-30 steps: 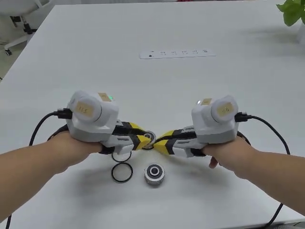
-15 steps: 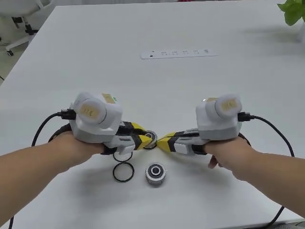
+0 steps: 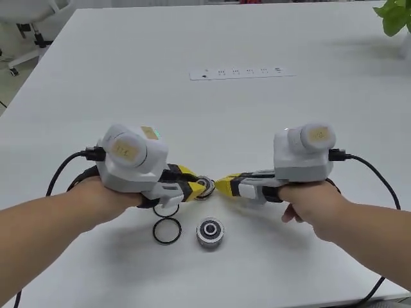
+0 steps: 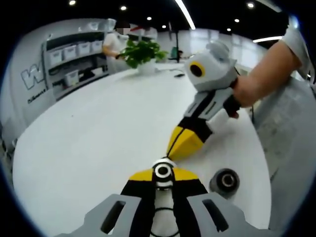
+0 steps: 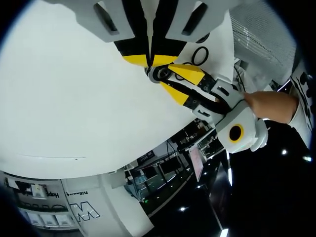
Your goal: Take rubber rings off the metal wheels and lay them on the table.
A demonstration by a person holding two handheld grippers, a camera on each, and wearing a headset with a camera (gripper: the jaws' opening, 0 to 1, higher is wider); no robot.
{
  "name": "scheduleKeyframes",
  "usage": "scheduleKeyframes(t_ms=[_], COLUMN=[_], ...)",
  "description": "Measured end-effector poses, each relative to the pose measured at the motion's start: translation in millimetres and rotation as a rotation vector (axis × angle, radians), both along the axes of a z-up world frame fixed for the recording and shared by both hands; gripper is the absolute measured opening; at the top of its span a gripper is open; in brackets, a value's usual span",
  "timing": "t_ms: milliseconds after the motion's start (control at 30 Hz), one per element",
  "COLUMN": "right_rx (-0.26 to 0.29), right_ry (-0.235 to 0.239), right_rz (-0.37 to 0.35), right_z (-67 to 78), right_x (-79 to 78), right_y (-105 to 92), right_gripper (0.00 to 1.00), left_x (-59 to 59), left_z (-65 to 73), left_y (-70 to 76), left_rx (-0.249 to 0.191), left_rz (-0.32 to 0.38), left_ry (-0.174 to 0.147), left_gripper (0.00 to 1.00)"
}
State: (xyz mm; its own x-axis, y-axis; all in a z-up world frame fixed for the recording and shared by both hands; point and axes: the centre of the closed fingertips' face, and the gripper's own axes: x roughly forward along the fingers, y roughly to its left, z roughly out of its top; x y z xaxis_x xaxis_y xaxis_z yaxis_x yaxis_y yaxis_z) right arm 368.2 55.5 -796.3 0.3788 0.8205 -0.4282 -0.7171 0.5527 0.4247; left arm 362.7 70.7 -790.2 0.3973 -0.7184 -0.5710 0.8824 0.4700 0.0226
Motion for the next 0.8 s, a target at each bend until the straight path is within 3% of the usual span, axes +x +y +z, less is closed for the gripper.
scheduleKeyframes(t_ms=[733,800], right_rx=[0.025,0.052], right_ry=[0.016,0.014], right_rz=[-0.001,0.017], right_z=[9.1,12.2], right_x=[-5.5,-6.7], right_y=[14.8,17.2], right_gripper=[0.00,0.00], left_x=[2.4,2.2], left_z=[-1.5,-1.7], left_y=[-0.3,-0.6], left_rx=[0.011,0.013], left_rz=[0.017,0.018], left_ry=[-0.005,-0.005], left_gripper=[0.11,0.11])
